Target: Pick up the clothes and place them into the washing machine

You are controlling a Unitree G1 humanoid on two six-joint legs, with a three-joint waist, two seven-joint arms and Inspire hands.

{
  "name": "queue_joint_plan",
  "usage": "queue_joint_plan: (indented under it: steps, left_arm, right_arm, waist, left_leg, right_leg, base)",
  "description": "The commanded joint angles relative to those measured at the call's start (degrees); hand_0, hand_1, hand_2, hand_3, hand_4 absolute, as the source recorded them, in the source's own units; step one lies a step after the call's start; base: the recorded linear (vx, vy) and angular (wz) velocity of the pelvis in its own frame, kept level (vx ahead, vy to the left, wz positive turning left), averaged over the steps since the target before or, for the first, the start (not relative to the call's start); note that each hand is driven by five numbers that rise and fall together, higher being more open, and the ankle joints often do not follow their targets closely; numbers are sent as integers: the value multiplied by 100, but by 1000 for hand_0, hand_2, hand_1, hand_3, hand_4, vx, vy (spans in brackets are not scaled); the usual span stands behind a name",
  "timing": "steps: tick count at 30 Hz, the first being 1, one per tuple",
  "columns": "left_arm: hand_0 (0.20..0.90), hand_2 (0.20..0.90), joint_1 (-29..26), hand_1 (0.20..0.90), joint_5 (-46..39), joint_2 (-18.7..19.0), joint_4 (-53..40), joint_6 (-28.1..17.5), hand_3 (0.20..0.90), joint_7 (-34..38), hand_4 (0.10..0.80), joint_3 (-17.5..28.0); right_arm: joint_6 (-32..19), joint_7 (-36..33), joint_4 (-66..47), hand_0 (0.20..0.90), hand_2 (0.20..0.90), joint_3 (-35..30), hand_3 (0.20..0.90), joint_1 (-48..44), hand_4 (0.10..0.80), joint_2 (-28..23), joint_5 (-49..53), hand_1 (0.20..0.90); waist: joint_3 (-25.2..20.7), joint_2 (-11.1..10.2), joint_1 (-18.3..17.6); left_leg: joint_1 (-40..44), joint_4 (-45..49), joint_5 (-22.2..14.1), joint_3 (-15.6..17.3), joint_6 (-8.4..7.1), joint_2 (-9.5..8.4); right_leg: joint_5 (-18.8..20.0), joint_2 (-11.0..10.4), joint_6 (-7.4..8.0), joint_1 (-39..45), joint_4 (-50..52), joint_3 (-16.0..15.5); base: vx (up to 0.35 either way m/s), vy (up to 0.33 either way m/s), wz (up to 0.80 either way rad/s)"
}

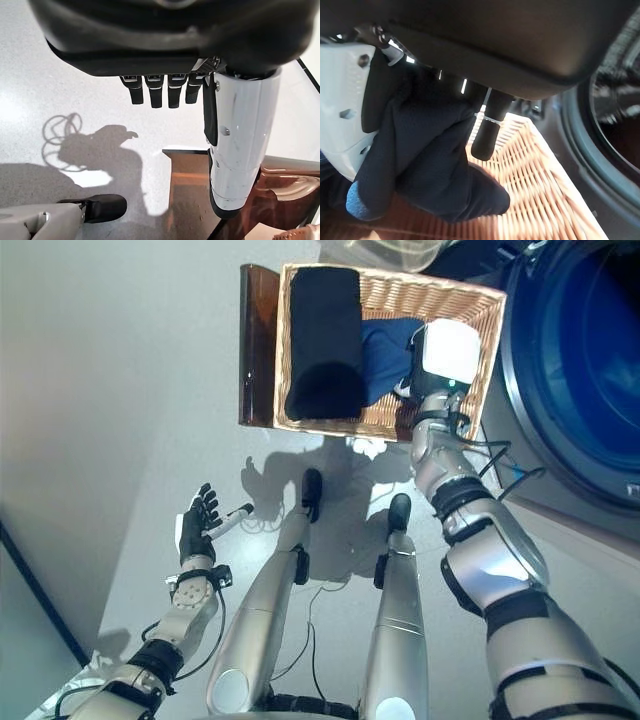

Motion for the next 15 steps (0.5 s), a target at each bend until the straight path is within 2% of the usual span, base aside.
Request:
queue_joint_plan:
  steps: [1, 6, 12, 15]
  left_arm:
    - [900, 900, 225, 900, 236, 52, 182, -85, 900, 178, 800, 276]
    - [900, 900, 345, 900, 366, -10, 386, 11, 900, 158, 800, 352]
    - [900, 900, 443, 900, 438, -31, 472, 51, 900, 129, 800, 359]
    - [900, 900, 508, 900, 458, -58, 542, 82, 900, 54, 800, 338]
  right_arm:
    - [-582, -524, -1078, 200, 200, -413, 200, -113, 300, -251, 227, 200]
    - [-912, -556, -1918, 200, 200, -908, 200, 658, 300, -126, 591, 200]
    - [-1136, -629, -2261, 200, 200, -1308, 200, 1042, 300, -47, 967, 200]
    - [-1415, -586, -2250, 200, 200, -1638, 200, 1199, 300, 87, 1705, 200]
  waist:
    - [-93, -57, 45]
    - [-93, -87, -90]
    - [-93, -12, -143]
    - [-94, 63, -190]
  left_leg:
    - [-78, 24, -221, 230, -359, 48]
    - [208, 74, -324, 287, -349, 59]
    - [402, 79, -339, 353, -341, 95]
    - [591, 73, -377, 371, -326, 84]
  right_leg:
    - [334, -125, -101, 456, -681, -64]
    - [256, -110, -111, 731, -683, -30]
    - [239, -84, -113, 908, -702, 8]
    - [189, -82, -125, 1056, -672, 46]
  base:
    - [63, -40, -13]
    - [36, -24, -7]
    - [24, -28, -7]
    - [24, -22, -3]
